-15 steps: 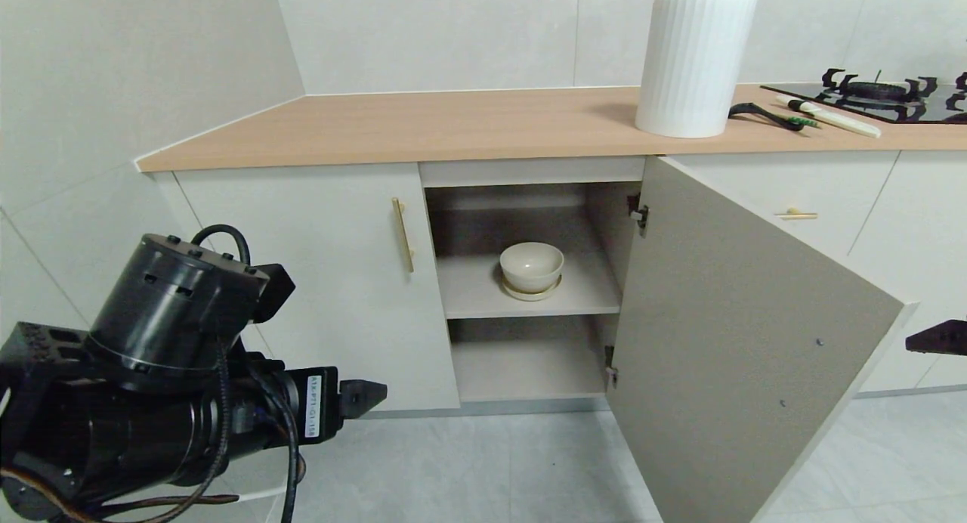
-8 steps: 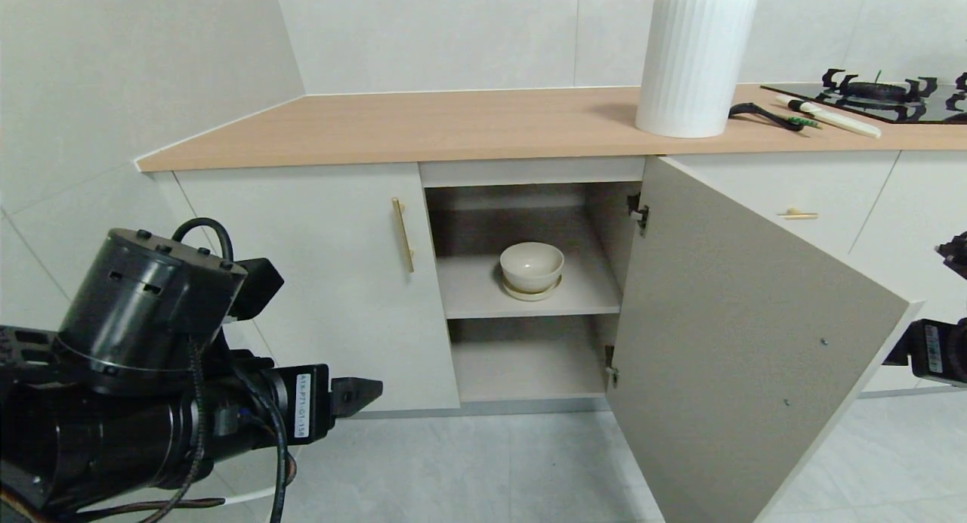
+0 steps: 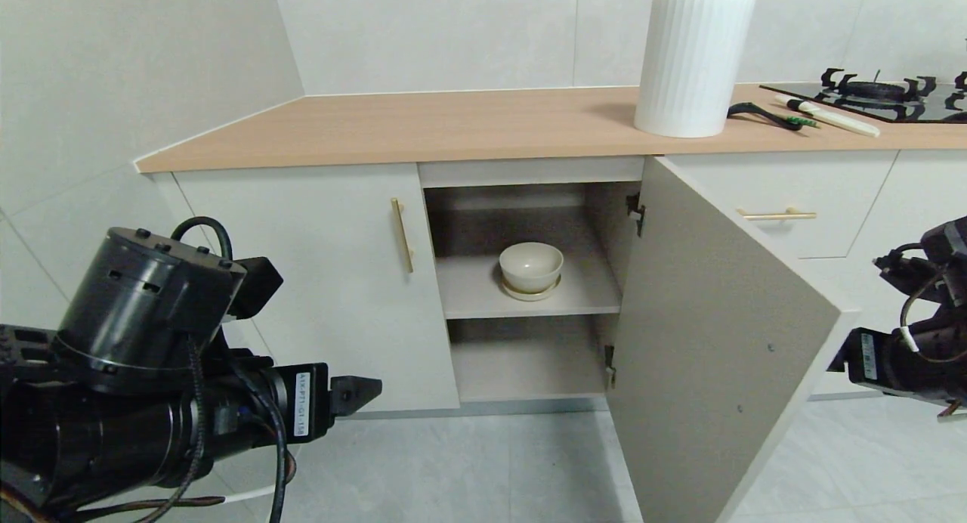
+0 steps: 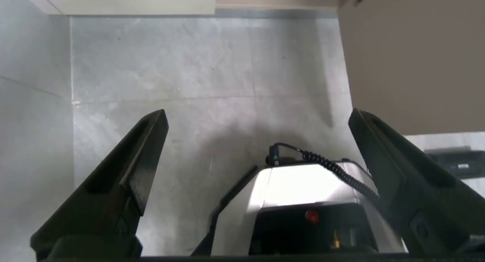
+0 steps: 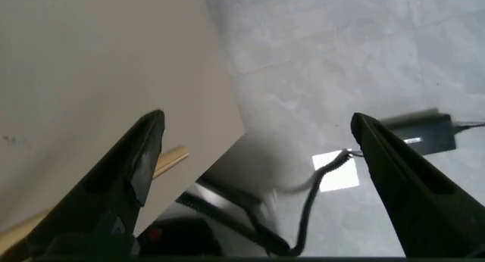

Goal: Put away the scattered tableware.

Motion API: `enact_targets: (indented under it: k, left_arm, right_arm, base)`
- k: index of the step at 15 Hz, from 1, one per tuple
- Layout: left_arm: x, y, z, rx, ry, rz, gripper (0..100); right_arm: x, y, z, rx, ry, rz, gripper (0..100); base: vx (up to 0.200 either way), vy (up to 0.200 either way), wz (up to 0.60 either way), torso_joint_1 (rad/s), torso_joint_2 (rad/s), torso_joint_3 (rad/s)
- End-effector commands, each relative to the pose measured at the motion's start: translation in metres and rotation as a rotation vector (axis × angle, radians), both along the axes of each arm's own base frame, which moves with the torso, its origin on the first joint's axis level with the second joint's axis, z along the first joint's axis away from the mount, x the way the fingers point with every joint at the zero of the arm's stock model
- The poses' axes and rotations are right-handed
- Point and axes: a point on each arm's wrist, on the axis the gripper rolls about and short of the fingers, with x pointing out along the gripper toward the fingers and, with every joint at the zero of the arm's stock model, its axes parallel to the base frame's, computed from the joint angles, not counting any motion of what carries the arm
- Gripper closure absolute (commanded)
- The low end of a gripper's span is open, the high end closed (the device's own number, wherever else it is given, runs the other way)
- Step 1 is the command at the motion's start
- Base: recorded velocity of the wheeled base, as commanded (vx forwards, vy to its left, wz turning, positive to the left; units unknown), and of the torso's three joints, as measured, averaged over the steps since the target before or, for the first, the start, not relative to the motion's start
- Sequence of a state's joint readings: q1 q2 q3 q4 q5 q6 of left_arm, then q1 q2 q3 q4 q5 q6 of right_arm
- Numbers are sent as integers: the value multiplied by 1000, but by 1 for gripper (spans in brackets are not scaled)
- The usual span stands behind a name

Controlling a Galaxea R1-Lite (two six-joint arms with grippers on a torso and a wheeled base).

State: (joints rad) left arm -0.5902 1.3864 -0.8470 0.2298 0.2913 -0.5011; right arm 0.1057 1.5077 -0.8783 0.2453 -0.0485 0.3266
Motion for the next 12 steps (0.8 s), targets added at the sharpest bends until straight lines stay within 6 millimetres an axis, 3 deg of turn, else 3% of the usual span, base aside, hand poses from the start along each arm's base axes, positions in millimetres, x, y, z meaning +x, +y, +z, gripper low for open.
enact_targets:
  k: [1,7,9,12]
  left_arm:
    - [0,0,0,0,1,0,0]
    - [0,0,2,-4,-6,0,0]
    - [-1,0,3,-7,-11,1,0]
    - [-1,1,4,-9,-15,3,0]
  right_arm:
    - [5,19,-11,16,30,53,0]
    - [33,61,-17,34,-65,191,0]
    - [57,97,-15,37,-86,280,0]
    - [71,137,-7,44,-104,376,0]
  base:
    - [0,0,0,0,0,0]
    - [0,0,0,0,0,0]
    - [0,0,0,0,0,0]
    - [0,0,0,0,0,0]
